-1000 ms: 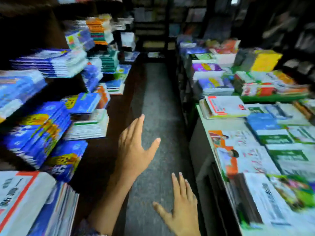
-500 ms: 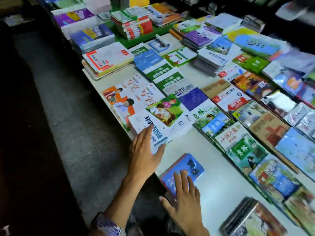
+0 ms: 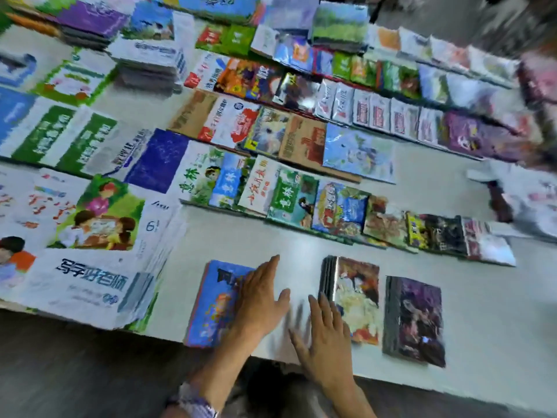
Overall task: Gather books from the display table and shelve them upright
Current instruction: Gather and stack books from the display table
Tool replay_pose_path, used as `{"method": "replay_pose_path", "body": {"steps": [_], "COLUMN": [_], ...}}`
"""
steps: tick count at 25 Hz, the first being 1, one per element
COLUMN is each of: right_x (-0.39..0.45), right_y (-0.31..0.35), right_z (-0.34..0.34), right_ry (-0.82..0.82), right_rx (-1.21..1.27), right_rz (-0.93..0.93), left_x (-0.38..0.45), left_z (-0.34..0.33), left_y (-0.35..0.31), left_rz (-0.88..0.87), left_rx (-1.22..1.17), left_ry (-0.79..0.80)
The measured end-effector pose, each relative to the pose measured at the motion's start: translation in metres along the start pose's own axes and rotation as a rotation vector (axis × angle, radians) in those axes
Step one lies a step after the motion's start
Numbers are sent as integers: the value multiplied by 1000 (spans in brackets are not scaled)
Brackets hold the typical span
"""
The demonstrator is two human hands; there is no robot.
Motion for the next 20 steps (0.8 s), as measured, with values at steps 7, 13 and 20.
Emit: {"method": "replay_pose_path", "body": {"steps": [7, 13, 20], "right_x": [0, 25, 31], "right_y": [-103, -166, -178], "right_z": [19, -5, -14], "right_ry": [-202, 157, 209], "right_rx": [414, 1028, 1043], "right_rz": [-370, -608, -571], "left_x": [12, 8, 13], "left_z": [-93, -143, -161], "left_y": [-41, -56, -55], "left_rz": [87, 401, 670], "left_rx": [-33, -398, -546], "left_ry": [313, 286, 148]}}
Point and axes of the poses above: each hand's wrist, its own x-axis towards the middle knuckle, its own z-axis out of the back of the hand, y = z × x, the point moved 5 cm from there along x, towards the middle knuckle
